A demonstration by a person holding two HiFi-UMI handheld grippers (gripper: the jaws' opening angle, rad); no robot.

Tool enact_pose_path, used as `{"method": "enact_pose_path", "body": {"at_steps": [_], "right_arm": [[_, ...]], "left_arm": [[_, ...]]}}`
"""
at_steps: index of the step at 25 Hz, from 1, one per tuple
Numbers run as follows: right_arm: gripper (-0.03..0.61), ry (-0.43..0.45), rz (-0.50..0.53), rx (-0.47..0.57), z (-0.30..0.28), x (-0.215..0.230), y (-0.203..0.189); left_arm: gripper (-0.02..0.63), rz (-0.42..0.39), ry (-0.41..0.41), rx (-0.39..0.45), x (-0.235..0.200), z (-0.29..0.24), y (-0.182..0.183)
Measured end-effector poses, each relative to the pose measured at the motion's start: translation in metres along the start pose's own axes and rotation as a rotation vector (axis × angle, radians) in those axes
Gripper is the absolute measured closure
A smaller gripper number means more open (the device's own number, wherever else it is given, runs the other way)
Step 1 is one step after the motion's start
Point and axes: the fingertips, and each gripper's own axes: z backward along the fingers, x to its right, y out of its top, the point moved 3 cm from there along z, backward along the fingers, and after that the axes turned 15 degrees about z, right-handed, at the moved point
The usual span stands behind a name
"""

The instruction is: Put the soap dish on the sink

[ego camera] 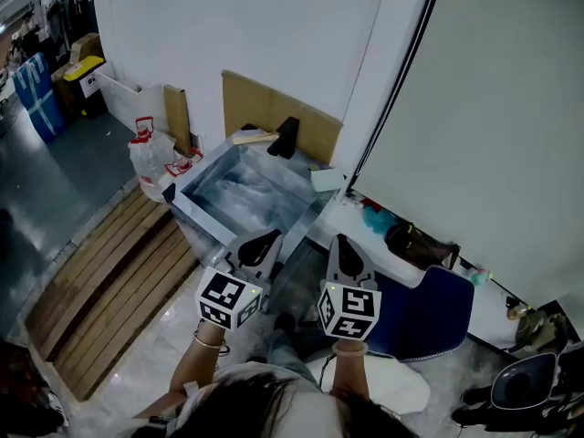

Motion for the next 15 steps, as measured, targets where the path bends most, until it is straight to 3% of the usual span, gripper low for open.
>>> {"method": "enact_pose_path", "body": {"at_steps": [15], "right_arm": [[0.554, 0.069, 0.005, 0.033, 0.024, -0.024, 0.013]], "left_arm": [[0.604, 0.001, 0.008, 0.015, 0.009, 0.029, 0.0]]}}
